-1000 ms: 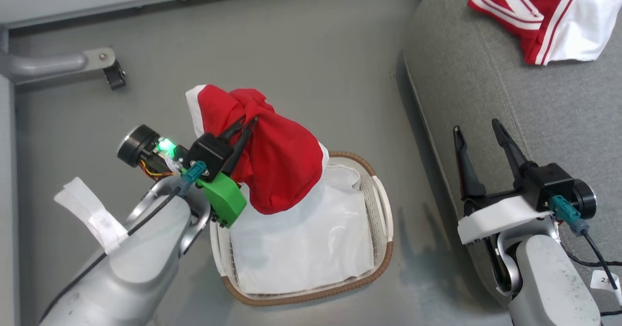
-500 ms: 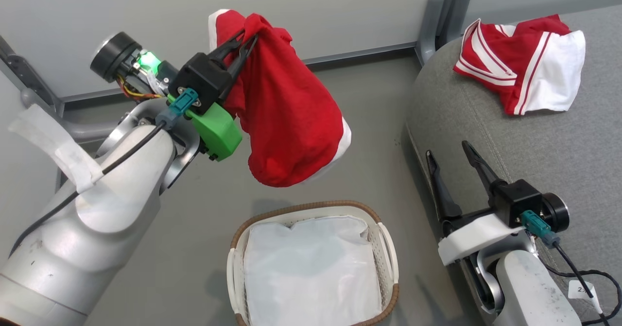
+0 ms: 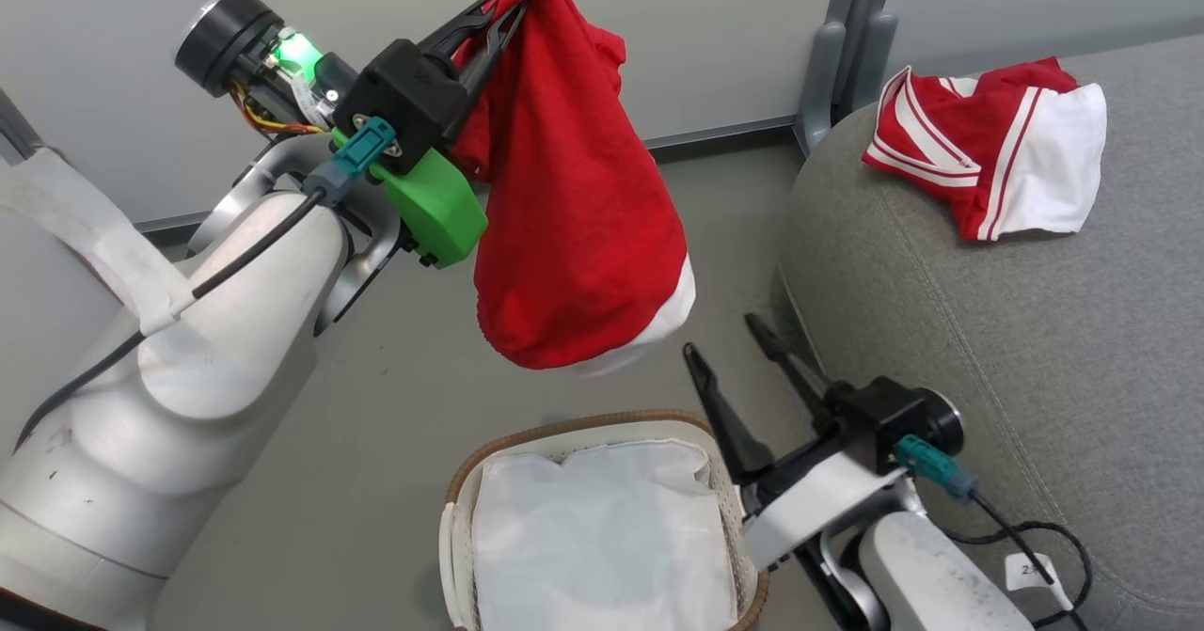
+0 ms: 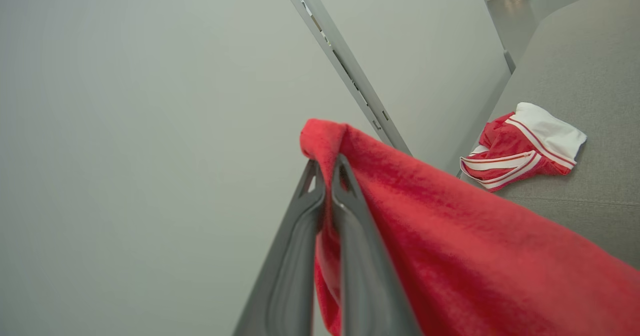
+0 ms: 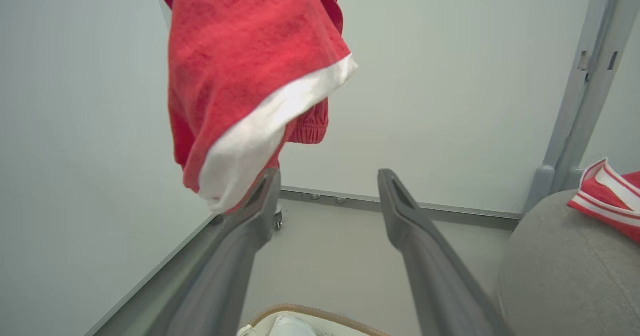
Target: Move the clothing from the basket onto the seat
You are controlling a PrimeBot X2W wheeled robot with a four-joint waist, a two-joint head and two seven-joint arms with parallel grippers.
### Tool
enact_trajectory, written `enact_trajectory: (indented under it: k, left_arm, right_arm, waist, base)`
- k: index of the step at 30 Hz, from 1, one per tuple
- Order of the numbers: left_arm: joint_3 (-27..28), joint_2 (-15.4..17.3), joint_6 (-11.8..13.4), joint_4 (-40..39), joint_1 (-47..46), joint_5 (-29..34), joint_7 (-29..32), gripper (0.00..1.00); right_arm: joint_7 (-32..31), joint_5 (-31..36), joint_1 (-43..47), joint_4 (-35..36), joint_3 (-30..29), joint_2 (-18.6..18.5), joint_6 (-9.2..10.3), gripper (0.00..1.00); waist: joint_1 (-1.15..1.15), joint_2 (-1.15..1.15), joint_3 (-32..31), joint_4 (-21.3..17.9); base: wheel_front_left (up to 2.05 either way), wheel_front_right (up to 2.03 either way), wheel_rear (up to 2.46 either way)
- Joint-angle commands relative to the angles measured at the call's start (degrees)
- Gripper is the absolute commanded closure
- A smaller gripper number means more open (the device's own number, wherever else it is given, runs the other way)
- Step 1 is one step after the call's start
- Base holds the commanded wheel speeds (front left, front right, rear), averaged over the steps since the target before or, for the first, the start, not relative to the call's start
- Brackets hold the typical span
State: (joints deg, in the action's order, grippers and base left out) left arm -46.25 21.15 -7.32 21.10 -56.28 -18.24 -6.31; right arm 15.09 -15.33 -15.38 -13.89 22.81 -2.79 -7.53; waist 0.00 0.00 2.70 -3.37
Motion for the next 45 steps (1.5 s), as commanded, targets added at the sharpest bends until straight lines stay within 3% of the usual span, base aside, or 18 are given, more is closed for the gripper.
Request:
enact_trajectory:
  k: [1,18,27,29,30,31,32,33,40,42,43,44,45]
  left_arm:
    - [0.03,0.00,0.03,-0.19,-0.90,-0.49,0.14,1.00]
    - [-1.36,-1.08,0.65,-2.61,-1.76,-0.90,0.40,1.00]
    - [-2.36,-1.69,0.95,-3.80,-0.25,-1.45,0.61,1.00]
    - [-2.47,-1.68,1.07,-3.97,0.37,-1.70,0.66,1.00]
    - [-2.50,-1.66,1.23,-4.00,0.79,-1.97,0.62,1.00]
    - [-2.51,-1.61,1.37,-3.96,1.06,-2.01,0.62,1.00]
    - [-2.51,-1.54,1.44,-3.89,1.40,-2.32,0.58,1.00]
    - [-2.47,-1.47,1.52,-3.78,1.81,-2.54,0.55,1.00]
    - [-1.91,-1.25,2.67,-2.81,5.95,-5.28,-0.37,1.00]
    - [-1.41,-1.44,3.08,-2.40,7.62,-6.34,-0.96,0.73]
    - [-1.19,-1.55,3.32,-2.13,8.58,-7.12,-1.48,0.55]
    - [-1.02,-1.59,3.42,-1.92,9.33,-7.69,-1.80,0.00]
    - [-0.88,-1.66,3.58,-1.61,10.26,-8.32,-2.28,0.00]
  right_arm:
    - [0.11,-0.78,-0.97,-0.15,1.44,-0.22,0.08,0.00]
    - [0.11,-11.02,-10.76,-5.76,13.26,-0.24,0.08,0.00]
    - [0.11,-14.02,-13.51,-3.07,13.54,-0.20,0.08,0.00]
    - [0.11,-13.51,-14.04,-2.58,13.13,-0.21,0.08,0.50]
    - [0.11,-13.11,-14.20,-2.44,12.75,-0.22,0.08,0.64]
    - [0.11,-12.76,-14.29,-2.24,12.33,-0.23,0.08,0.67]
    - [0.11,-12.29,-14.34,-1.99,11.77,-0.21,0.08,0.88]
    - [0.11,-11.84,-14.22,-1.74,11.17,-0.21,0.08,1.00]
    - [0.11,-8.89,-12.46,-1.03,7.79,-0.21,0.08,1.00]
    - [0.11,-7.78,-12.16,-0.86,6.80,-0.21,0.08,1.00]
    - [0.11,-7.24,-12.05,-0.77,6.08,-0.21,0.08,1.00]
    - [0.11,-6.81,-12.02,-0.63,5.49,-0.21,0.08,1.00]
    - [0.11,-6.35,-12.02,-0.48,4.80,-0.20,0.08,1.00]
  waist:
    - [0.00,0.00,-0.16,0.04]
    - [0.00,0.00,-0.06,1.48]
    - [0.00,0.00,-0.45,2.29]
    - [0.00,0.00,-0.58,2.41]
    - [0.00,0.00,-0.66,2.47]
    - [0.00,0.00,-0.73,2.51]
    - [0.00,0.00,-0.81,2.56]
    - [0.00,0.00,-0.88,2.60]
    - [0.00,0.00,-1.28,2.53]
    - [0.00,0.00,-1.27,2.42]
    - [0.00,0.00,-1.24,2.37]
    - [0.00,0.00,-1.20,2.33]
    - [0.00,0.00,-1.13,2.29]
  base:
    - [0.00,0.00,0.00]
    - [0.00,0.00,0.00]
    - [0.00,0.00,0.00]
    - [0.00,0.00,0.00]
    - [0.00,0.00,0.00]
    - [0.00,0.00,0.00]
    - [0.00,0.00,0.00]
    - [0.00,0.00,0.00]
    - [0.00,0.00,0.00]
    - [0.00,0.00,0.00]
    - [0.00,0.00,0.00]
    - [0.00,0.00,0.00]
    - [0.00,0.00,0.00]
